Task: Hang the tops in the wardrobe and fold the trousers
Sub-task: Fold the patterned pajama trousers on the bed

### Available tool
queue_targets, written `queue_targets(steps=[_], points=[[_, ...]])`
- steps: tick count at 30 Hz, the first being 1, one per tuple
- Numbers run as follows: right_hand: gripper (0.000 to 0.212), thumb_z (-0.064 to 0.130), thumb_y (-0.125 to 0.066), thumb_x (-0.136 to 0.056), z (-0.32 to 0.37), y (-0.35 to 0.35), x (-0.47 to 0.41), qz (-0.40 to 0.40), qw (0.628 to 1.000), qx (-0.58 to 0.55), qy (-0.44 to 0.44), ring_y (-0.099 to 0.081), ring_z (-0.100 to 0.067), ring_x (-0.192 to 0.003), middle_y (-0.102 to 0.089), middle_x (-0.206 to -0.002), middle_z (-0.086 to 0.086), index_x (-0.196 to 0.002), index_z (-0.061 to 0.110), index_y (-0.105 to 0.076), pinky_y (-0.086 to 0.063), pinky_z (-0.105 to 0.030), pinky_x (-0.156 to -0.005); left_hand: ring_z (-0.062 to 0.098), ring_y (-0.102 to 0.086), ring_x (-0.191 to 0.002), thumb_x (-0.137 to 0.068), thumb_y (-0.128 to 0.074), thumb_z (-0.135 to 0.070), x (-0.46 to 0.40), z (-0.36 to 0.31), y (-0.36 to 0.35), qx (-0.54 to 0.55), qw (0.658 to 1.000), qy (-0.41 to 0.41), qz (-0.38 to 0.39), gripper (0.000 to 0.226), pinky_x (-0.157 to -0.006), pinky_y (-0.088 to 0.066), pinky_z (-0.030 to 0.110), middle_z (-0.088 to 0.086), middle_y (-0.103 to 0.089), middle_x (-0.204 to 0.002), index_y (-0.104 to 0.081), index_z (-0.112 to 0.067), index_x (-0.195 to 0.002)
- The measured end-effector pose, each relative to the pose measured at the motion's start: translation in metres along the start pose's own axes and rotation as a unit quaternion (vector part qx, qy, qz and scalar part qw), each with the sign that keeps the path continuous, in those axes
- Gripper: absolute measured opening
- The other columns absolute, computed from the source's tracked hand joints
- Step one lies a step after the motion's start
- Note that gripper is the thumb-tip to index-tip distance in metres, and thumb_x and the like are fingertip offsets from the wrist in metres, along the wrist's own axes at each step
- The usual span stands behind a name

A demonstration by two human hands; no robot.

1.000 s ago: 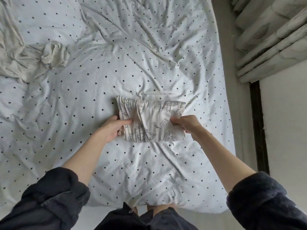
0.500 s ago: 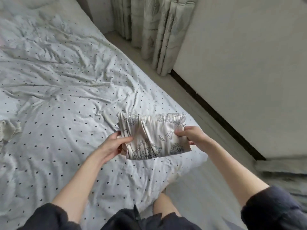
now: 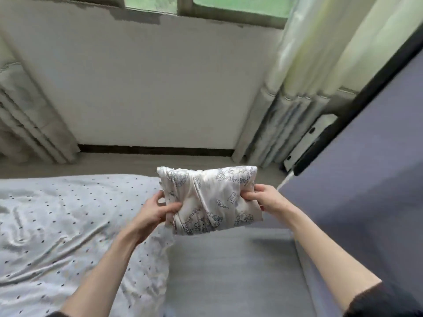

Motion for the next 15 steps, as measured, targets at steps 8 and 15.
queue_targets(steps=[8, 15], points=[[0.020, 0.015, -0.068, -0.083, -0.081, 0.189, 0.139, -0.207, 0.976, -0.069, -0.016, -0.062, -0.017, -0.084, -0.071, -0.095, -0.007, -0.102, 0.012, -0.067, -0.045, -0.030, -0.077, 0.027, -0.069, -0.084, -0.082, -0.068, -0.002, -0.010, -0.037, -0.227, -0.080, 0.975, -0.050, 0.200, 0.035, -0.072, -0.055, 0.035, 0.016, -0.070, -0.101, -0.055, -0.006, -0.114], [0.027, 0.016, -0.068, -0.084, -0.103, 0.301, 0.257, -0.382, 0.916, -0.122, -0.010, -0.064, -0.021, -0.098, -0.070, -0.108, -0.010, -0.110, 0.007, -0.065, -0.047, -0.030, -0.083, 0.022, -0.069, -0.089, -0.063, -0.073, -0.026, 0.008, -0.096, -0.397, -0.144, 0.915, -0.116, 0.358, 0.057, -0.085, -0.049, 0.045, 0.004, -0.073, -0.095, -0.055, -0.009, -0.115]])
Point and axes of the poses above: each hand's wrist, its own x-axis away from the middle knuckle, its own y-axis out of the back of the hand, z = x × y, the point moved 3 cm from there along -x, towards the middle knuckle
